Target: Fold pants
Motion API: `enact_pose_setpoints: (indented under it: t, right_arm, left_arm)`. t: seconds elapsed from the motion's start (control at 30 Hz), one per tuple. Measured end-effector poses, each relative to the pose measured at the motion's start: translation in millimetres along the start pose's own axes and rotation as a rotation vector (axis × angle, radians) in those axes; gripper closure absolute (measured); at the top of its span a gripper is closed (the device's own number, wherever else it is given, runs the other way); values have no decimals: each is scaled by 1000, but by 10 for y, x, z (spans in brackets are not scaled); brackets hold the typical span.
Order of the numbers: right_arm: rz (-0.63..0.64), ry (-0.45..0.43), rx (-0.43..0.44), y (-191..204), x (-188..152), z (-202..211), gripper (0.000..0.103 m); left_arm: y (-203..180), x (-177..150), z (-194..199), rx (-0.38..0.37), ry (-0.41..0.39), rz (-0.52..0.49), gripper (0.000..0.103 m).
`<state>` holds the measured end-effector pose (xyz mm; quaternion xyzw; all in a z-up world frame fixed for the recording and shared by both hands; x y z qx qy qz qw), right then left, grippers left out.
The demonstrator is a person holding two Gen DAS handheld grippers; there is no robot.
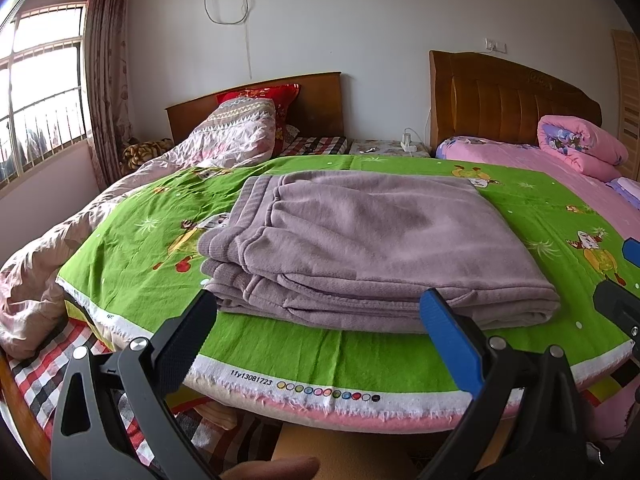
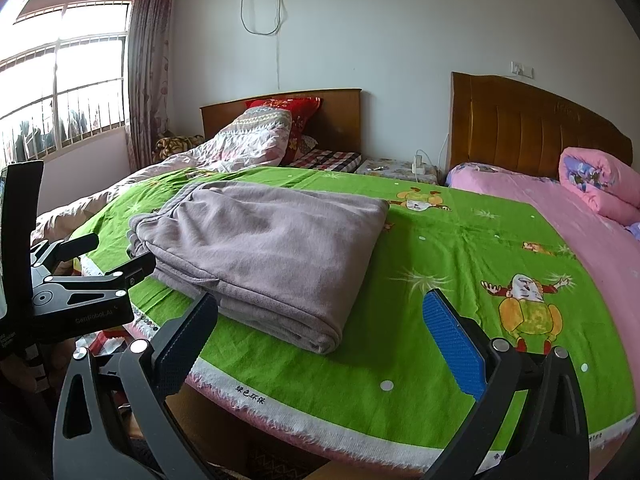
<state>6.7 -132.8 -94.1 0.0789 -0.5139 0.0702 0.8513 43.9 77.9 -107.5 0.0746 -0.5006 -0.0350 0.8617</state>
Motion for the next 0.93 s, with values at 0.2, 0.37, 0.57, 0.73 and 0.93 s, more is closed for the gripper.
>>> enact_pose_setpoints:
  t: [0.2, 0.37, 0.57, 0.73, 0.93]
  right_arm:
    - [0, 1, 0, 15, -9, 5, 4]
    - [-2, 1, -1, 12, -6, 6, 4]
    - [-3, 3, -1, 16, -17, 4, 4]
    - [-7, 6, -3, 29, -50, 15, 4]
    - [-28, -28, -58, -118, -32, 132, 4]
  left_arm:
    - [15, -10, -12, 4, 2, 3, 2]
    - [21, -10, -12, 4, 4, 5, 2]
    - [-27, -16, -28, -24, 13, -6, 2]
    - [-65, -10, -13, -39, 4, -8, 2]
    - [126, 25, -47, 24, 5, 33, 2]
Point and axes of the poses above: each gripper's, at about its wrist camera, not at the fingertips, and z roughly against the way its jaws point, y to its left, x to its top, the point moved 9 cm from there along -z, roughly the way its jaws point, and after that the axes turned 8 degrees about x, right-handed, at the moved point
